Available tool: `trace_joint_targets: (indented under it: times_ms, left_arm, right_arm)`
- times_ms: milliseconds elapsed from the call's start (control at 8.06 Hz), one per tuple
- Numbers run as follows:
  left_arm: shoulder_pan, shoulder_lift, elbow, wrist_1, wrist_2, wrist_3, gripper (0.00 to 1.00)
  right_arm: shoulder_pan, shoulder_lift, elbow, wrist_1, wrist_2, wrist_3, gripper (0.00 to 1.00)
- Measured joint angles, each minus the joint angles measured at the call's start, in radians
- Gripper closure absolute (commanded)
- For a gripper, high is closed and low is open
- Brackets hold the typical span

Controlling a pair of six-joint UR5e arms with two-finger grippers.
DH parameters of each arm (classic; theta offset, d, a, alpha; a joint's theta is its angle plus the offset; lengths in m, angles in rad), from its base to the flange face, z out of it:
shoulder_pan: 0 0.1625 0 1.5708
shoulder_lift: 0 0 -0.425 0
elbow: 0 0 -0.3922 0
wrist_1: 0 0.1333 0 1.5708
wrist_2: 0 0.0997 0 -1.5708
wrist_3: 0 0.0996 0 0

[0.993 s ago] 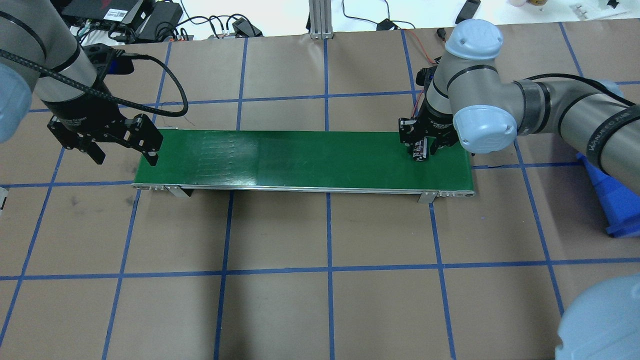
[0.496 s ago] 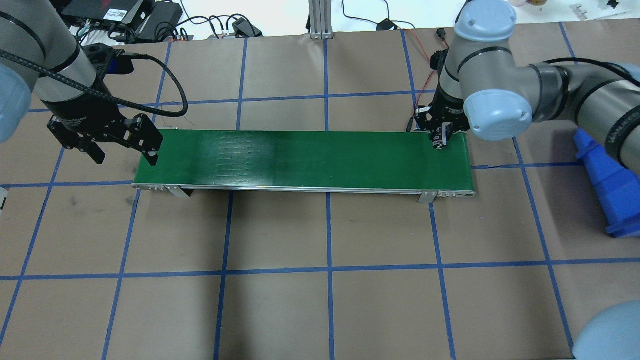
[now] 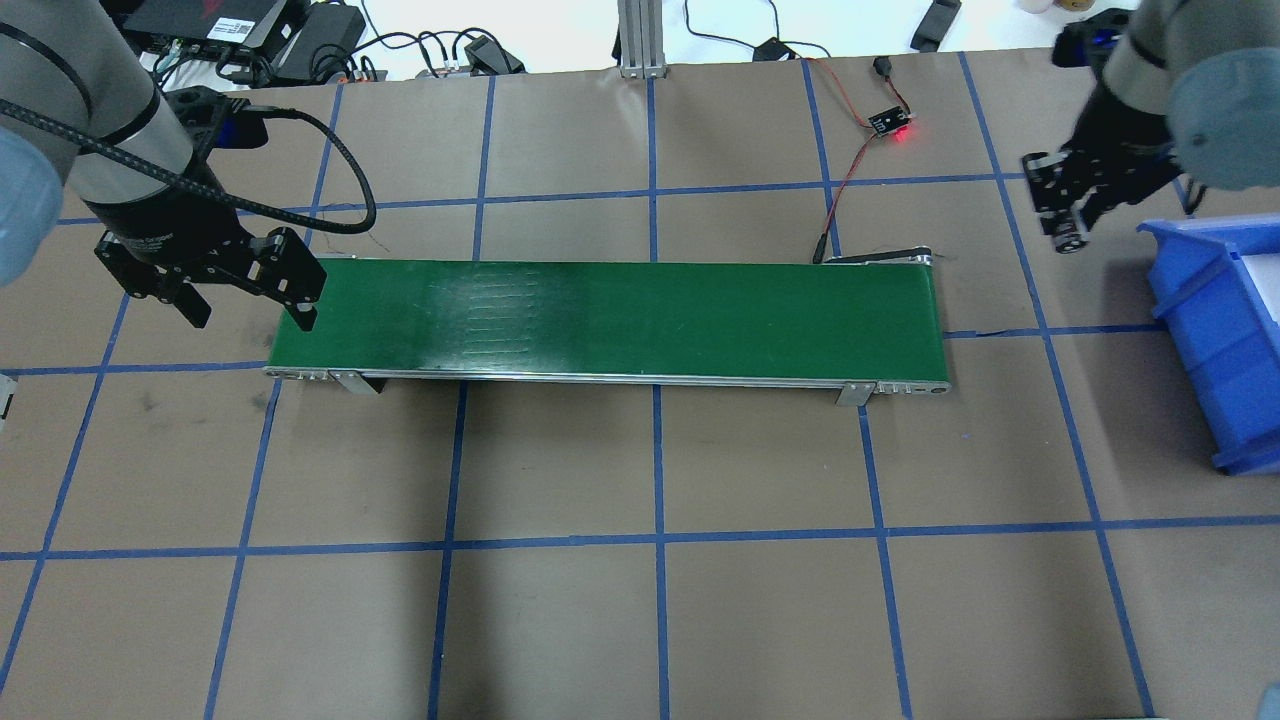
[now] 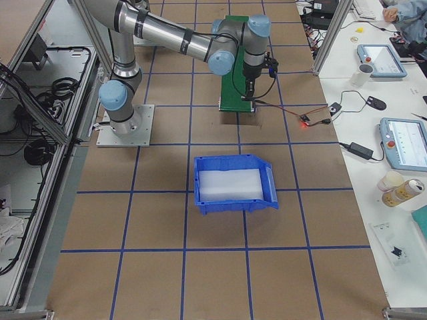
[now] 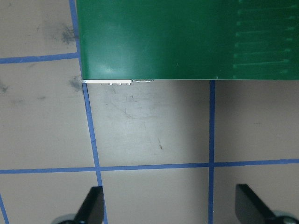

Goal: Move capacitor from left to right
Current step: 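Lift the capacitor with the right gripper and carry it over the blue bin, then lower the capacitor into the blue bin and open the right gripper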

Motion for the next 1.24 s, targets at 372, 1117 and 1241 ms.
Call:
trace_joint_targets:
  times_ms: [372,1117,1241]
  left_arm:
    - [0.000,-0.001,0.004,0.007,-0.009,-0.003,0.00]
    - [-0.015,0.006,0.009,0.016,-0.064,-0.015,0.00]
    - [-0.026,0.005,0.009,0.017,-0.061,-0.015,0.00]
  right_arm:
    - [-0.267,0.007,-0.036,-0.010,-0.004,-0.434,1.00]
    - [-0.508,0.235,0.009,-0.230,0.001,-0.776,0.30]
    - [-0.510,0.248,0.025,-0.253,-0.003,-0.777,0.00]
